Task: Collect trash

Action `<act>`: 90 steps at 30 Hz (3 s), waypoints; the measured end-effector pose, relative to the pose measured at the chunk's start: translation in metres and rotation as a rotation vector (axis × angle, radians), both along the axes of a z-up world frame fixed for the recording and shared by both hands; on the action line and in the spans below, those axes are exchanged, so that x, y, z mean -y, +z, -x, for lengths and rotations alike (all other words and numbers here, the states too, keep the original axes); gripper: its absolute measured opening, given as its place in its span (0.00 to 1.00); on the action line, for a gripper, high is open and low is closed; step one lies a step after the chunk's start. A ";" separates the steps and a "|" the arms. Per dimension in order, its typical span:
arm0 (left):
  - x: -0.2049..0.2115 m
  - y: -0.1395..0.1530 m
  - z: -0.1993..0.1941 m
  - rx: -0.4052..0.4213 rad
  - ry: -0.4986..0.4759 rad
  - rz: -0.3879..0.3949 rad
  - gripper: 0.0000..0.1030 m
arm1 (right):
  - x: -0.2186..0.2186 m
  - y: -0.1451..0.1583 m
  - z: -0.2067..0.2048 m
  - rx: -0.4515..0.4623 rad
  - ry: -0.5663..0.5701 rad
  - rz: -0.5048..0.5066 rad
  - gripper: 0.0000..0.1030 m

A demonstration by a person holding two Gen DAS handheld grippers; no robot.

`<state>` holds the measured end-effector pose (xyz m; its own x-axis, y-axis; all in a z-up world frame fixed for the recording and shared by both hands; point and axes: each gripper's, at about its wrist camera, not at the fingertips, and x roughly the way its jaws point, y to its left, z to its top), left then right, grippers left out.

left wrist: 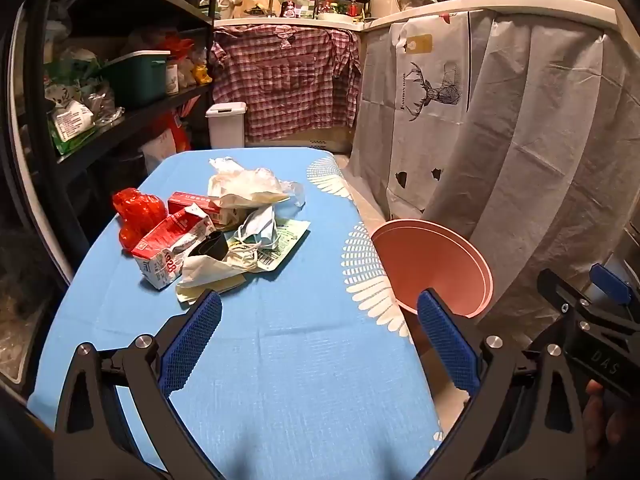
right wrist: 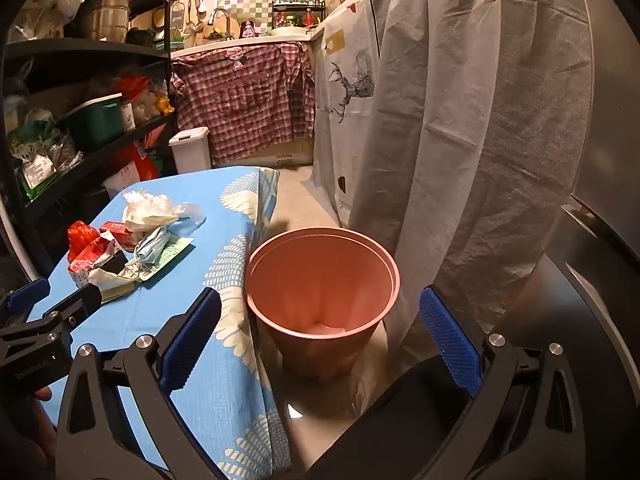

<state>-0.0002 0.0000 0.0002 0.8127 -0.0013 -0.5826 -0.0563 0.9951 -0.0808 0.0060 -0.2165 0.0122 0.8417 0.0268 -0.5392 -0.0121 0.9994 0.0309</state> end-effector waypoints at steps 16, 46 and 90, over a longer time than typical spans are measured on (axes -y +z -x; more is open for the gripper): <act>-0.001 -0.002 0.000 0.007 -0.010 0.010 0.92 | -0.005 0.001 -0.003 0.012 -0.005 -0.002 0.94; 0.002 -0.002 0.000 0.009 -0.015 0.010 0.92 | 0.002 0.001 0.001 0.020 -0.007 -0.010 0.94; 0.002 0.000 0.001 0.008 -0.006 0.013 0.92 | 0.010 0.011 -0.001 0.028 -0.002 -0.029 0.81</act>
